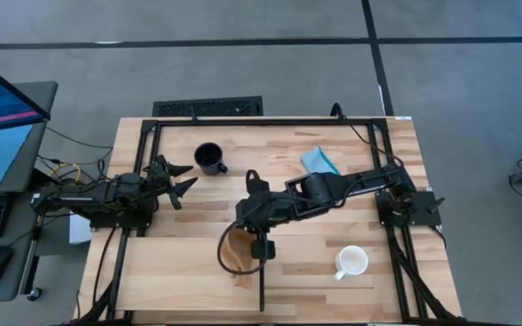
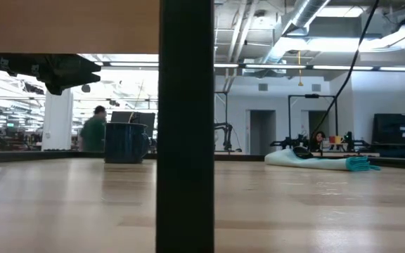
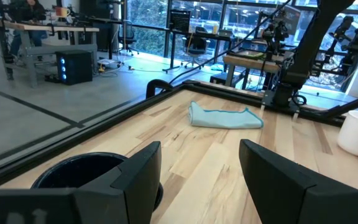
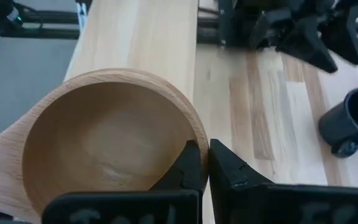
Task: Stack small to large cups/mugs on shelf
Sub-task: Put the brown mug on the shelf
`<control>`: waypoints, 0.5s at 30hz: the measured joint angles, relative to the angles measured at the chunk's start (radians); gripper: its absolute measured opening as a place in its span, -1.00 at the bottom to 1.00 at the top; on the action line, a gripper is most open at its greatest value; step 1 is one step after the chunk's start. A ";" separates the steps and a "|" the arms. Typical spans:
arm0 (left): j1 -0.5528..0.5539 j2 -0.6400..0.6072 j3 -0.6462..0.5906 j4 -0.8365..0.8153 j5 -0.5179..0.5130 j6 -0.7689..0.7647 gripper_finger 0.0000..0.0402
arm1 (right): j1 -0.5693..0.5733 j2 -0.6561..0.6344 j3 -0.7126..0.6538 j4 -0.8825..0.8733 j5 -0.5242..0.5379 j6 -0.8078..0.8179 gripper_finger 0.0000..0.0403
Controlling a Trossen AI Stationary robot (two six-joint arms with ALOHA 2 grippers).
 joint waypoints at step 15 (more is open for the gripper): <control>0.000 0.031 0.000 -0.002 0.006 -0.024 0.04 | 0.004 0.089 0.045 0.001 -0.060 -0.026 -0.90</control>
